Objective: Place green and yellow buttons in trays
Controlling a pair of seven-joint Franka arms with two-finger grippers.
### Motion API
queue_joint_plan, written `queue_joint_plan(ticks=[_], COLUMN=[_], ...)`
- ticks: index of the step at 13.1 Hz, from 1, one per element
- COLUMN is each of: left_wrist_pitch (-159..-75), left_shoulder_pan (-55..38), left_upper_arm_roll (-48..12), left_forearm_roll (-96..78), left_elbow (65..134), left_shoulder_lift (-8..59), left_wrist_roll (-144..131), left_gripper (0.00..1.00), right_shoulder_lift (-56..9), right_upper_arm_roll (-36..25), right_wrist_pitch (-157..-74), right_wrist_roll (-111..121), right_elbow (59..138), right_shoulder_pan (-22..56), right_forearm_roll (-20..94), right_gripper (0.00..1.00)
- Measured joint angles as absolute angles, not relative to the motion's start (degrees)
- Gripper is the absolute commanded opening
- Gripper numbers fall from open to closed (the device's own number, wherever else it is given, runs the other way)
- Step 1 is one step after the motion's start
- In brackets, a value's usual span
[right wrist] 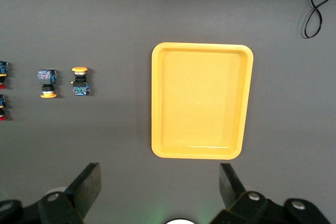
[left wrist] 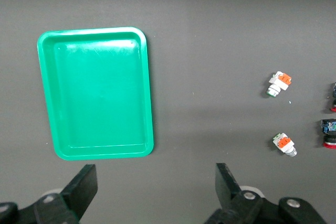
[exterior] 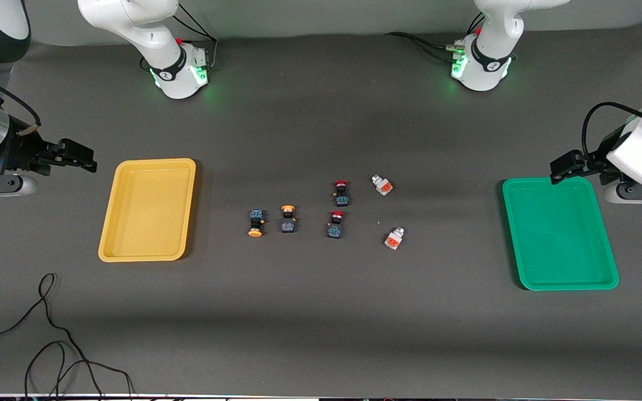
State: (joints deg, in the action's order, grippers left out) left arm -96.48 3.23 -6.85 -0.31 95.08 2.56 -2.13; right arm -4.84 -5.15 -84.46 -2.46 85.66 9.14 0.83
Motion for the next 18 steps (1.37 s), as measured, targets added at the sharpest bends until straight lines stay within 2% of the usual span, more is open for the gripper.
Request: queue_joint_plan(ticks=[18], left_wrist_pitch=[-91.9], left_shoulder_pan=[2.8], left_upper_arm_roll=[-7.4], left_forearm_roll=[1.1], left_elbow=[93.5], left_shoulder_lift=[3.1], left_wrist_roll=[0.0], left_gripper=[0.99], right_shoulder_lift=[-4.8], right_upper_arm_roll=[-5.2], right_wrist_pitch=[-84.5], right_wrist_roll=[-2.5], right_elbow=[86.0], right_shoulder_pan=[9.1], right_forearm_roll=[0.8], right_gripper=[1.00])
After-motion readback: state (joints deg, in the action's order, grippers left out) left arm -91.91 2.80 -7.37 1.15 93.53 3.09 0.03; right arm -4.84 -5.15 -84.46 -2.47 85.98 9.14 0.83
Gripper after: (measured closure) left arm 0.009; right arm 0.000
